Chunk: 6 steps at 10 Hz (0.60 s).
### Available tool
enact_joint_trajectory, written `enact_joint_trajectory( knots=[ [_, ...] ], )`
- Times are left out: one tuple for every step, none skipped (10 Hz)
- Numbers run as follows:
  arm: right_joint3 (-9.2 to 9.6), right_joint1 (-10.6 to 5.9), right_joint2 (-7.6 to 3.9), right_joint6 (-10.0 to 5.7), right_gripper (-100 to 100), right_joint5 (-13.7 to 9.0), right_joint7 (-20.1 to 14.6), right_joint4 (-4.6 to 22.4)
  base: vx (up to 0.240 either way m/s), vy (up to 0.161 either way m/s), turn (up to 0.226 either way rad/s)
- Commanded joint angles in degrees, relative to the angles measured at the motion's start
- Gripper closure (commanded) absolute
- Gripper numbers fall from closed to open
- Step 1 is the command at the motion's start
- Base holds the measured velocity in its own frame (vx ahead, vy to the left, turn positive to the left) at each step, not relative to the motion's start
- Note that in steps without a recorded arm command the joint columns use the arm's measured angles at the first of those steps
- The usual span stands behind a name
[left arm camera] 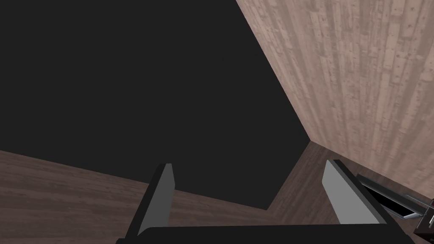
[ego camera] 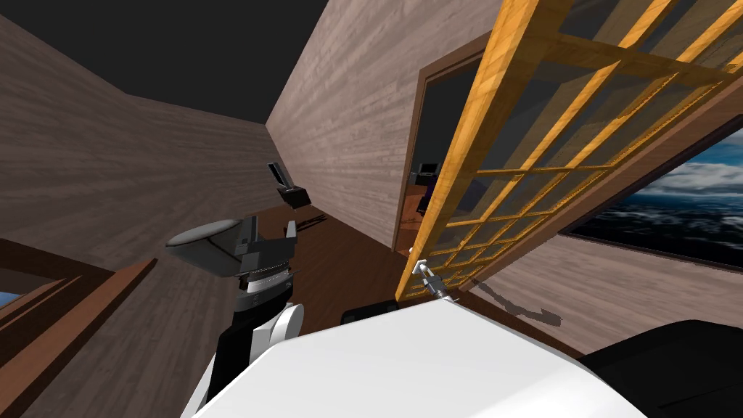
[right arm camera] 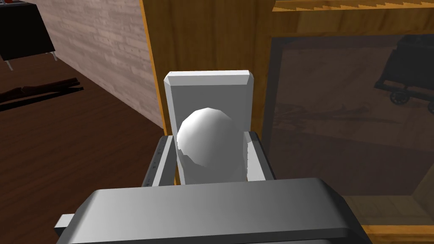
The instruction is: Pull the door open
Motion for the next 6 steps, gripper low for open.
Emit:
enact_joint_trajectory(
  knots=[
    [1.25,0.79,-0.28,-1.73,100,0.9,-0.3,-0.1,-0.079,-0.062,-0.007],
    [1.88,1.40,-0.61,-2.49,100,1.3,-0.5,-0.4,-0.092,-0.066,-0.007],
    [3.00,2.46,-1.18,-3.82,100,2.1,-0.7,-1.0,-0.124,-0.097,-0.019],
    [3.80,3.22,-1.60,-4.77,100,2.7,-0.9,-1.4,-0.146,-0.106,-0.021],
    [4.16,3.56,-1.78,-5.20,100,2.9,-1.0,-1.6,-0.167,-0.032,0.061],
    [3.61,2.95,-1.75,-4.36,100,2.6,-0.8,-1.7,-0.073,-0.012,0.018]
  ],
)
